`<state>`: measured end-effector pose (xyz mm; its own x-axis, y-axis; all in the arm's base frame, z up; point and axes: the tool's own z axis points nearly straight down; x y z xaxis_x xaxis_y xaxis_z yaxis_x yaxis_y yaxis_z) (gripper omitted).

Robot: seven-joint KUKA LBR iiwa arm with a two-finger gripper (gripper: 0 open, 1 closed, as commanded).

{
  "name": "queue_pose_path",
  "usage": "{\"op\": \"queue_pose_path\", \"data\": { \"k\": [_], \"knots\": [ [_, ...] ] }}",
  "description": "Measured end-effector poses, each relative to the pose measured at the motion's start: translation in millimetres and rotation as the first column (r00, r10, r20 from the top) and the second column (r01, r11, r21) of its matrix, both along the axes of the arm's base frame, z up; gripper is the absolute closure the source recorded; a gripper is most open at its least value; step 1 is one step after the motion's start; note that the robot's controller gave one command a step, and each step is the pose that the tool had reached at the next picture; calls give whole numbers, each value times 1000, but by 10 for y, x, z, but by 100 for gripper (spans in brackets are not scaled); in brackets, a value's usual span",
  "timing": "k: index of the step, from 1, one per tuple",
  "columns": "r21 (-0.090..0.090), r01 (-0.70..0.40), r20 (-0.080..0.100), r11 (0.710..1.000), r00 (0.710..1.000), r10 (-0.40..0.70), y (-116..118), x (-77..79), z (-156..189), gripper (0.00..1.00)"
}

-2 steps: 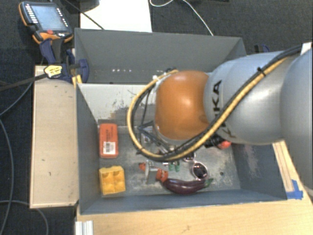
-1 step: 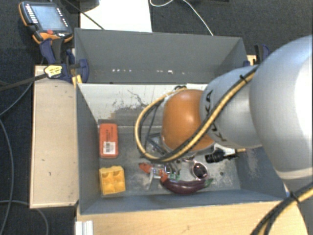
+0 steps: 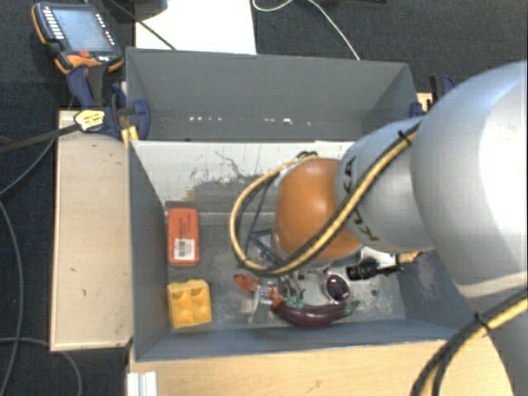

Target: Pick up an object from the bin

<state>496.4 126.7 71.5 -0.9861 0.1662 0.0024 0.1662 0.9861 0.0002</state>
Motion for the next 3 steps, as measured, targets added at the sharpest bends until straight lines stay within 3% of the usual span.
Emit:
{"op": "queue_pose_path", "data": {
  "k": [1, 2, 3],
  "knots": [
    [0, 130, -1, 991, 991, -130, -136, -132, -17, 0],
    [-1, 25, -3, 1000, 1000, -25, -354, -56, 1118, 0],
    [1, 14, 5, 1000, 1000, -14, -458, 13, 348, 0]
  ]
}}
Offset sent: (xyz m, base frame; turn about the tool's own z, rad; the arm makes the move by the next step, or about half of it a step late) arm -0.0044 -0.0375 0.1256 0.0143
